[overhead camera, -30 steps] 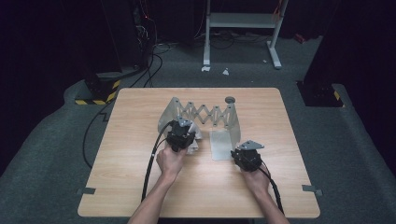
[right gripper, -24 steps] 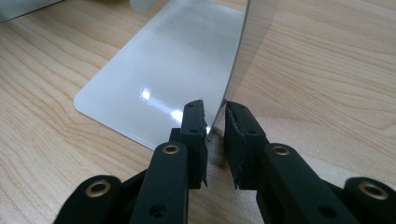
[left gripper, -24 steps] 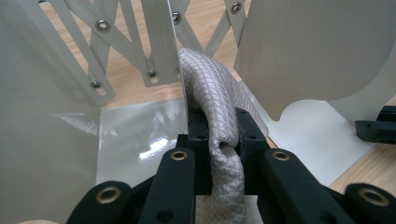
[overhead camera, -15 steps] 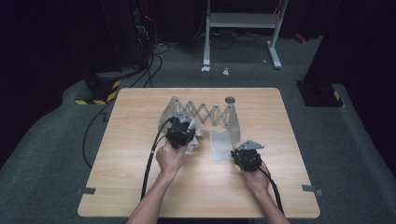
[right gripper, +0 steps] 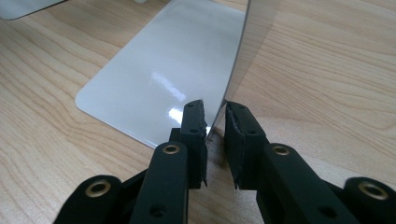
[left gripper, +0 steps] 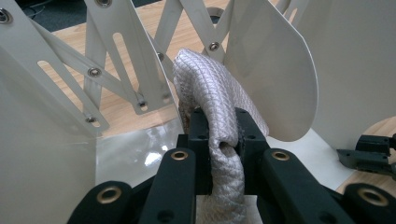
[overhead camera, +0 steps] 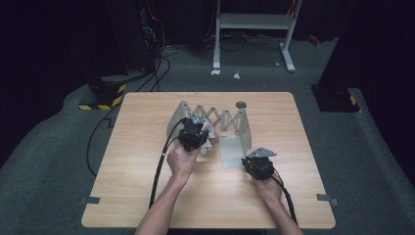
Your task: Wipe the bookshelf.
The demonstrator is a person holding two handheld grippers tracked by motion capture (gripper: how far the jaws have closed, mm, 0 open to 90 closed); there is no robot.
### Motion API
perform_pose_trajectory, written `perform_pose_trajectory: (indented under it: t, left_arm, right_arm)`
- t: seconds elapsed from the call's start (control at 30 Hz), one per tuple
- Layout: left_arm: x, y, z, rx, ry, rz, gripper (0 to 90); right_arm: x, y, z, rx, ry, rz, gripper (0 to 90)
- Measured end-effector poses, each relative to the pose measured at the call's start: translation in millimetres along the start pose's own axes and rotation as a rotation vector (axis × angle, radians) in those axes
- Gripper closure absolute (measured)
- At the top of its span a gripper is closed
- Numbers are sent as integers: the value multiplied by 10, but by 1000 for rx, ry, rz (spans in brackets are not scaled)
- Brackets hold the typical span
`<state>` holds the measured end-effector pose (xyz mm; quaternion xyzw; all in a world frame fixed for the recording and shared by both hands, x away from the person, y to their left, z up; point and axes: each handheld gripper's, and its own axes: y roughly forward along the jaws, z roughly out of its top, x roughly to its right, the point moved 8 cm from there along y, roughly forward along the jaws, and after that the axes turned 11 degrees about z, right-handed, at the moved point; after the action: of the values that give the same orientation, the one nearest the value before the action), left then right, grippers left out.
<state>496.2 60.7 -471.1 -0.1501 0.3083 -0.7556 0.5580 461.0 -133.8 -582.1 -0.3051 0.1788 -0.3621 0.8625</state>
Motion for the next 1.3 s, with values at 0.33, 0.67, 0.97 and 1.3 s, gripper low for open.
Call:
perform_pose_trajectory:
  t: [0.33, 0.67, 0.97, 1.3]
  left_arm:
    - [-46, -23, 134, 8, 3, 15, 799]
    - [-109, -32, 185, 1, -13, 50, 799]
    - [-205, -72, 119, -13, -6, 65, 802]
    - [-269, -77, -2, -32, -17, 59, 802]
  right_arm:
    - [-3, 0, 0, 0, -1, -1, 782]
    - [-4, 0, 0, 0, -1, -2, 782]
    - [-1, 0, 0, 0, -1, 0, 784]
    - [-8, 2, 1, 0, -2, 4, 792]
